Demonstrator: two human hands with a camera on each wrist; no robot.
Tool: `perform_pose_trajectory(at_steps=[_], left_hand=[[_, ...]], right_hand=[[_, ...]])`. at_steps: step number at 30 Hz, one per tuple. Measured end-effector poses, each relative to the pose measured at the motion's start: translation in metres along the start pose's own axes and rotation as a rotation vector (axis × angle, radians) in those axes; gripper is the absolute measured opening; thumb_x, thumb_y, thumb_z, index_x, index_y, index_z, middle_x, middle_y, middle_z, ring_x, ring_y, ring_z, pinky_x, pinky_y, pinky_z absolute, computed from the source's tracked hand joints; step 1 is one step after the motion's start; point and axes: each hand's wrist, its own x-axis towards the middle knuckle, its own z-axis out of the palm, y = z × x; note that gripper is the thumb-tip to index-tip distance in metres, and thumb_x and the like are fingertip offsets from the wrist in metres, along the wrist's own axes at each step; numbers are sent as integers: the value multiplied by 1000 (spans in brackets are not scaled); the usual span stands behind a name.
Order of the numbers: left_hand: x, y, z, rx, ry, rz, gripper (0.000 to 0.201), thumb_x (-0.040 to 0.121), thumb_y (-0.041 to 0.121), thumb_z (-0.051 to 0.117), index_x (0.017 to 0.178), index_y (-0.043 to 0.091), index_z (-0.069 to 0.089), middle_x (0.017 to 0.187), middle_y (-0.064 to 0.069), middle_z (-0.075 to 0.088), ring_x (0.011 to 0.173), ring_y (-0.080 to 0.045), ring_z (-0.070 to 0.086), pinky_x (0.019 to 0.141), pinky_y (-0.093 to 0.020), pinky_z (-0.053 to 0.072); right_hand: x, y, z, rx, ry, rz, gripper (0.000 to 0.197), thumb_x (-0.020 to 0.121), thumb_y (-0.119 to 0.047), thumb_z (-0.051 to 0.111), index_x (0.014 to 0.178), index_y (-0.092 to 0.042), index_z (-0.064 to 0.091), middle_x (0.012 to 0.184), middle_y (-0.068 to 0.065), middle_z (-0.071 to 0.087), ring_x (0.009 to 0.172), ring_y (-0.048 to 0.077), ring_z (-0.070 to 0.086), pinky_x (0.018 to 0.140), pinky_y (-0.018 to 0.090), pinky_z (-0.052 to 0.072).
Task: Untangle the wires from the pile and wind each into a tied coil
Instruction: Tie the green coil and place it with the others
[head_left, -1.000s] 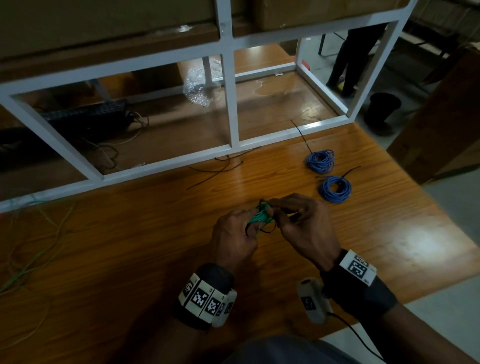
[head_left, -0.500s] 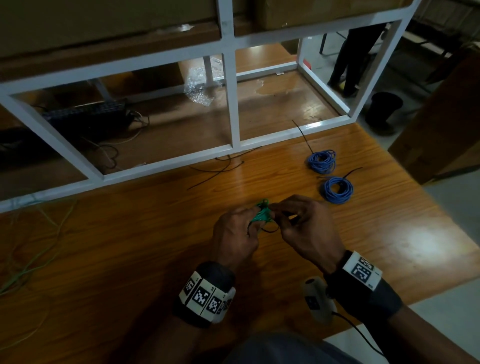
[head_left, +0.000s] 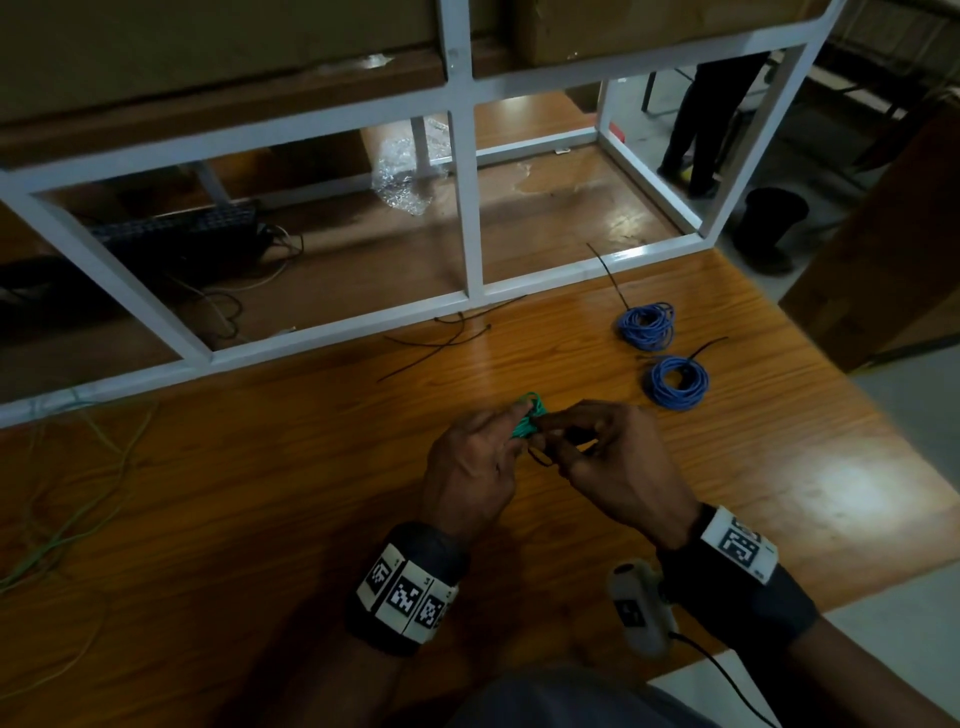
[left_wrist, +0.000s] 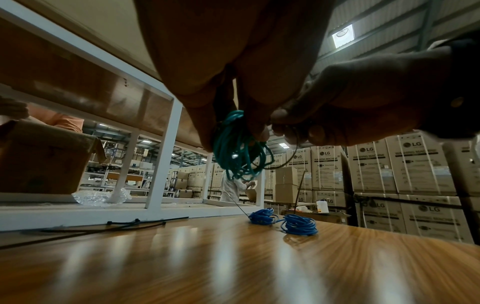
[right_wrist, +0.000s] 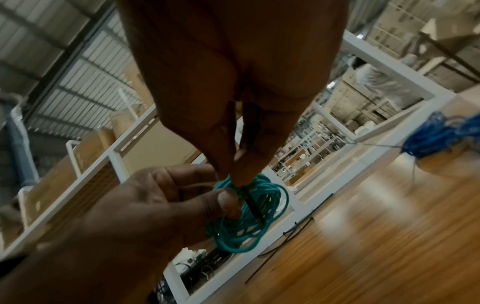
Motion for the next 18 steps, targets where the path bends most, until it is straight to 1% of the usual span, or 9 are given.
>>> perform_pose_trajectory(at_steps=[3,5,7,8,10,13,14,16,18], left_hand=[[-1,0,-1,-32,-19,-12,40,90,16,61,130,17,64,116,-6,69,99,-24,66,79,-33,56],[-1,0,0,-36,-32,4,37,89,20,61,126,17,66,114,-6,70,100,-24,66,81,-33,57],[-1,1,2,-54,-63,17,34,89,23,59,121,16,69,109,-6,71,95,-23,67,76,-34,57],[-1,1,2,-62,-77,27,33,89,24,58,119,15,69,106,-5,71,92,-23,67,72,-33,57],[0,0,2,-64,-106,39,30,89,23,60,117,17,70,100,-3,70,87,-21,66,68,-30,54],[3,-2,0,-121,-119,13,33,89,21,63,121,22,69,103,-3,71,90,-20,66,70,-23,50],[4,-3,0,-146,-130,-2,34,89,21,64,123,22,69,104,-4,71,91,-20,66,71,-22,50],[6,-7,-1,-188,-166,-23,36,89,24,64,124,21,68,108,-3,72,94,-19,67,74,-28,56],[5,-11,-1,-189,-214,-38,38,87,28,63,124,19,68,110,-4,71,95,-18,68,75,-32,58]], right_hand=[[4,-1,-10,40,-52,17,11,93,-31,75,99,-25,82,96,-12,78,85,0,72,71,37,62],[9,0,-18,6,-14,-12,10,94,-26,75,101,-23,81,98,-11,77,87,1,71,71,36,62],[15,2,-24,-47,-5,-55,12,94,-21,74,104,-20,81,101,-9,76,87,2,70,71,33,61],[17,3,-25,-62,-28,-78,10,94,-20,74,102,-21,81,101,-10,76,86,2,70,70,33,61],[19,4,-24,-87,-94,-110,9,94,-20,73,93,-26,80,95,-13,75,84,3,69,69,38,61],[22,7,-21,-92,-125,-91,17,92,-15,69,85,-30,69,88,-14,70,83,6,66,72,49,58],[22,7,-21,-64,-120,-73,20,92,-12,66,84,-31,66,88,-13,69,83,11,66,73,51,57],[26,5,-27,57,-76,-11,20,97,-12,63,86,-29,64,89,-11,67,87,16,66,79,54,56],[34,2,-37,186,16,30,17,100,-13,62,87,-25,64,91,-7,67,95,15,64,84,50,54]])
